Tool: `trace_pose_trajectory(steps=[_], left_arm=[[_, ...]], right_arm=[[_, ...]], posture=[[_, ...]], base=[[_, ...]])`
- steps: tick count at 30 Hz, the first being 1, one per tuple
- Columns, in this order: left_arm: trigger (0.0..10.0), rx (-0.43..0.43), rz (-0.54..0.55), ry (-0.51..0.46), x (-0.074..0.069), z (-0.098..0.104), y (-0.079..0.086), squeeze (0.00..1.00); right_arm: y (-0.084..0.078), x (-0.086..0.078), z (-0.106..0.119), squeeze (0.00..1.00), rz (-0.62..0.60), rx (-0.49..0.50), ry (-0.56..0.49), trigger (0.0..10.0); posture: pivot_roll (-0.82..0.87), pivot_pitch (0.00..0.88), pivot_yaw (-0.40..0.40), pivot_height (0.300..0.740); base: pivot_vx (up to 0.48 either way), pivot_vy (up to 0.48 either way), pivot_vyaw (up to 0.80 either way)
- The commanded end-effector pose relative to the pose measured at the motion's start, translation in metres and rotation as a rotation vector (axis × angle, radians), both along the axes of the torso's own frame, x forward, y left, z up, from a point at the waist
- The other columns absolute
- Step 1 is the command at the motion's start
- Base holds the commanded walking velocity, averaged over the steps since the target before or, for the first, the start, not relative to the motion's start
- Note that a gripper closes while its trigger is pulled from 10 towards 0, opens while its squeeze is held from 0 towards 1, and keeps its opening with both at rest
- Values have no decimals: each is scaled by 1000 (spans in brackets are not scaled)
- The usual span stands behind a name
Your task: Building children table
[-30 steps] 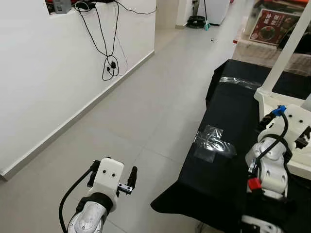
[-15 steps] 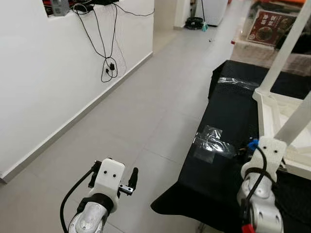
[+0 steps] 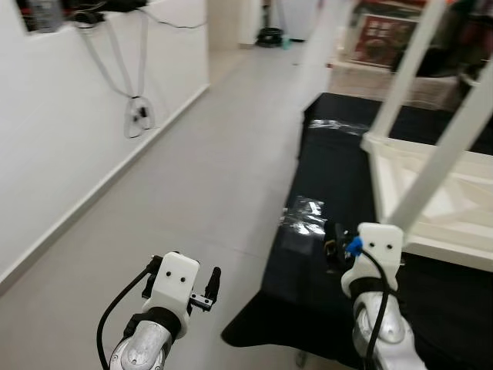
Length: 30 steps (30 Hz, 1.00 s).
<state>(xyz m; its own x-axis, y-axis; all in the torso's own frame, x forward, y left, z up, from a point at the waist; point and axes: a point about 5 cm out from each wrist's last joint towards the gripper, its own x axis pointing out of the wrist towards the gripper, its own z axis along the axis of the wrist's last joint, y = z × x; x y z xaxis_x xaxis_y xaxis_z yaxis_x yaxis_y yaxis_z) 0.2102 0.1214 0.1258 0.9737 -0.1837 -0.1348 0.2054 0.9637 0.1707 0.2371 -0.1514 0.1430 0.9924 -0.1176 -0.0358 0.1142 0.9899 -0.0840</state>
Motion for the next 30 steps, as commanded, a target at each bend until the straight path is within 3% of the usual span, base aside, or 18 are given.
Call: trace_pose_trajectory(steps=[1,8,13,29,30], left_arm=[[10000,24,-12,3,0,-3,0,0],[10000,54,-36,-2,1,-4,-3,0],[10000,68,-44,-1,2,-4,-3,0],[10000,48,-25,9,2,-5,1,0],[10000,47,-25,11,2,-5,1,0]], right_arm=[[2,-3,-1,0,26,1,2,10000],[-5,-4,-4,0,19,-18,8,10000],[-3,-2,-8,0,31,-36,13,10000],[0,-4,-13,0,111,43,41,10000],[-6,-6,-15,0,104,33,50,10000]], posture=[[94,67,-65,740],[93,67,-61,740],[97,70,-60,740],[98,71,-58,740],[98,72,-58,740]], base=[[0,0,-800],[0,-145,-795],[0,-472,0],[0,0,0],[0,0,0]])
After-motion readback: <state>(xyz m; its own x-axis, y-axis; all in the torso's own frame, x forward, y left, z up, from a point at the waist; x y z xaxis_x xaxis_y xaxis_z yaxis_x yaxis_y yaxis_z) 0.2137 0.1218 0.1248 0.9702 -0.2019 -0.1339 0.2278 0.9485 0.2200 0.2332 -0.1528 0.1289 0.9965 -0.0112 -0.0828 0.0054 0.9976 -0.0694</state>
